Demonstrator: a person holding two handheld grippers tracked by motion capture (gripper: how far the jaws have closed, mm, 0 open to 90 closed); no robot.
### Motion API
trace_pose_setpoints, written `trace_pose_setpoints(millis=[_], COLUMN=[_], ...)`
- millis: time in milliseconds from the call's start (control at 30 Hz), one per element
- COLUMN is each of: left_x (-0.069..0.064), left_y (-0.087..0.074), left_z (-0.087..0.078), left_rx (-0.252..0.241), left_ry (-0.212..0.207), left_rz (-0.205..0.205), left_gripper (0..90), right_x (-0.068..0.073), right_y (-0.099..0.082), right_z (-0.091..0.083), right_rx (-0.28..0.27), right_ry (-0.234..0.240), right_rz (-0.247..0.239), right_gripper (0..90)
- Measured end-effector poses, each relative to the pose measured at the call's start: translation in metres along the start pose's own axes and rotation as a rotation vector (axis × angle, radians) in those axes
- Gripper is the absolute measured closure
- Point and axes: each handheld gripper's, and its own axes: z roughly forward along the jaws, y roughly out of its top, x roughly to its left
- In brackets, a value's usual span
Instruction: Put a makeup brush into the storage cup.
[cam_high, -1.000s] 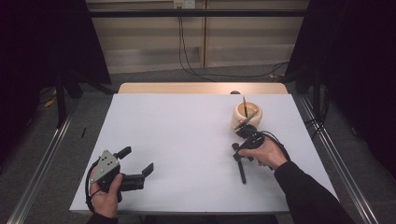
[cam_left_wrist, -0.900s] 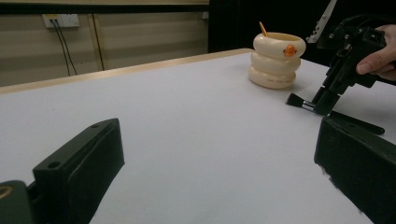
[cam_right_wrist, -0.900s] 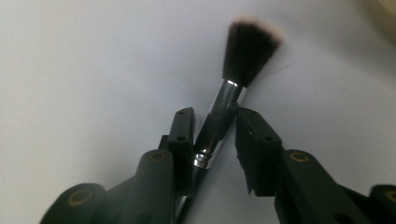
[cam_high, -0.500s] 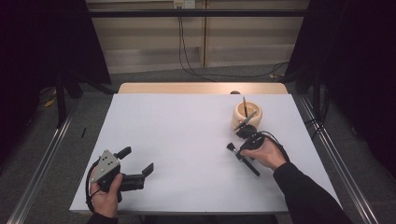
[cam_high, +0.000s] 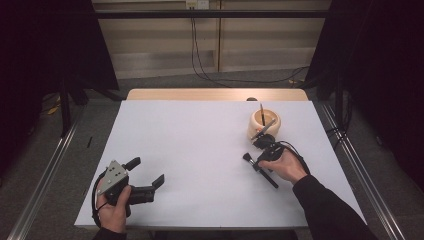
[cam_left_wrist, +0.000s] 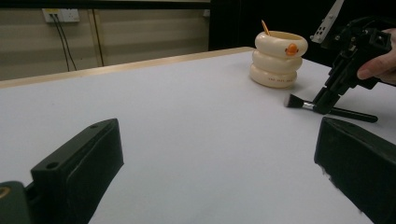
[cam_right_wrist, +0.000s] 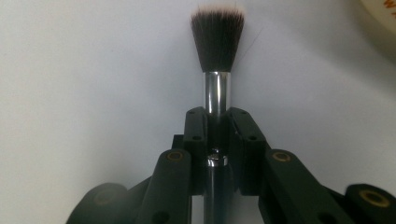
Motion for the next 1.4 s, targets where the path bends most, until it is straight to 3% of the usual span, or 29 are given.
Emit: trace_pose_setpoints(millis=[67, 200, 500, 567, 600, 867, 1400], left_x=[0.000, 0.002, 0.002, 0.002, 0.000, -0.002, -0.001], left_y=[0.000, 0.000, 0.000, 0.000, 0.000, 0.000, 0.001], left_z=[0.000, -0.002, -0.002, -0.002, -0.001, -0.001, -0.002], left_rx=[-0.002, -0.001, -0.002, -0.003, -0.003, -0.004, -0.006], left_ry=[-0.006, 0.022, 0.011, 0.008, 0.010, 0.000, 0.001], left_rz=[-0.002, -0.009, -0.008, -0.014, -0.018, -0.018, -0.015], left_gripper=[1.1, 1.2, 1.2, 1.2, 1.2, 1.2, 1.3], right_x=[0.000, -0.002, -0.003, -0.004, -0.003, -0.001, 0.001], right_y=[-0.001, -0.004, -0.006, -0.007, -0.007, -0.009, -0.016], right_z=[0.001, 0.000, -0.001, -0.001, -0.001, -0.006, -0.022], right_rx=[-0.016, -0.030, -0.054, -0.067, -0.071, -0.109, -0.190], right_ry=[0.002, 0.017, 0.033, 0.032, 0.037, 0.038, 0.050], right_rz=[0.001, 0.023, 0.029, 0.008, 0.027, -0.006, -0.004], right_gripper=[78.2, 78.2, 78.2, 78.2, 78.2, 78.2, 78.2])
